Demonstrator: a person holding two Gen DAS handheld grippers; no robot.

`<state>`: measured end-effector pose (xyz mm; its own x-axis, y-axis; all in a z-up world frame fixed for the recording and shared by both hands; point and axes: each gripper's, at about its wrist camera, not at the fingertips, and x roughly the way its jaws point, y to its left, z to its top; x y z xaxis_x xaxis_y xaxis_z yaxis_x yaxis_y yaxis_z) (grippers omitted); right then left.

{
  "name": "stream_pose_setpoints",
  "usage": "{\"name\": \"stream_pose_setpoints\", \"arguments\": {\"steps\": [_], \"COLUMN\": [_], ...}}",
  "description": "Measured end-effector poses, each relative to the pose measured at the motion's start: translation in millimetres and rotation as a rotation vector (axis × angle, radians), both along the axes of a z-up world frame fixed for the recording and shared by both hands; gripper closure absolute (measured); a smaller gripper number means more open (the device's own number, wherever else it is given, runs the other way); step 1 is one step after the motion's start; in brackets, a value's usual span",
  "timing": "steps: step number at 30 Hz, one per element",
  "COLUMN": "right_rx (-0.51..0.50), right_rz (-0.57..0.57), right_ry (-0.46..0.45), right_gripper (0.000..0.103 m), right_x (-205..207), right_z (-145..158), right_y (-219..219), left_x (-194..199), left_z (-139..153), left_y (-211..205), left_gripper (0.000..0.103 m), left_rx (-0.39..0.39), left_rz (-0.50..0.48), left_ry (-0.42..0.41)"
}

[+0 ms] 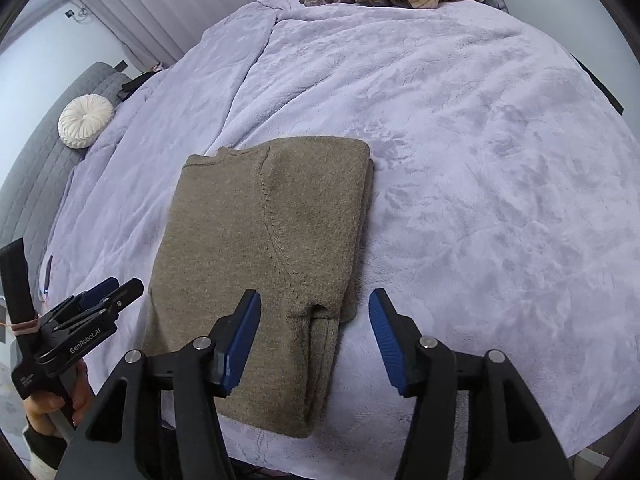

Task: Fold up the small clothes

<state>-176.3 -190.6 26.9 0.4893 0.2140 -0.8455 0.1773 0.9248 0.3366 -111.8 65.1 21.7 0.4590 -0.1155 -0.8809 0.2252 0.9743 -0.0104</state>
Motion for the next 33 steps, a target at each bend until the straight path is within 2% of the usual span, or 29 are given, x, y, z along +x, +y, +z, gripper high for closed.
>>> {"name": "stream_pose_setpoints", "arguments": {"steps": [1,2,3,4,6,7,8,14,33], "right_rx": [-0.008,-0.02,-0.029,-0.039,-0.059,-0.064,-0.077,-0.21,-0.258], "right_rz": [0.0,0.002,0.004,0.005,0.0,-0.001,-0.001,-0.001,-0.04], "right_ry": [0.004,0.006,0.003,0.001,0.007,0.008,0.011,0.02,0.043], "right_gripper": [0.027,0.023,0.023,0.022,0.018,0.013,0.001,0.0,0.0], "right_x": [1.2,2.4,3.2,3.9,5.9,6.6,7.6,9.5,6.8], "right_z": [2.0,4.2,6.2,8.1,10.5,10.8,11.1,12.8,14.5], "right_y": [2.5,6.2,9.1,12.2,17.5,19.7,23.0,41.1,40.9], "left_x": [-0.5,-1.1,-1.8,-4.2,-7.2,-7.8,-8.5,-13.1,-22.1], "left_z": [2.3,4.7,7.2,11.5,17.7,19.9,21.8,26.0,22.6], "left_y": [-0.8,-1.5,-1.8,-2.0,-4.8,-6.5,-7.8,-14.6,-23.7], "left_gripper": [0.042,0.025,0.002,0.0,0.0,0.0,0.0,0.0,0.0], "left_rx": [0.001,0.001,-0.001,-0.005,0.018,0.026,0.026,0.04,0.082], "left_rz": [0.001,0.001,0.0,-0.001,-0.008,-0.013,-0.016,-0.001,0.05], "left_ry": [0.0,0.001,-0.004,-0.028,-0.067,-0.074,-0.078,-0.088,-0.073]}}
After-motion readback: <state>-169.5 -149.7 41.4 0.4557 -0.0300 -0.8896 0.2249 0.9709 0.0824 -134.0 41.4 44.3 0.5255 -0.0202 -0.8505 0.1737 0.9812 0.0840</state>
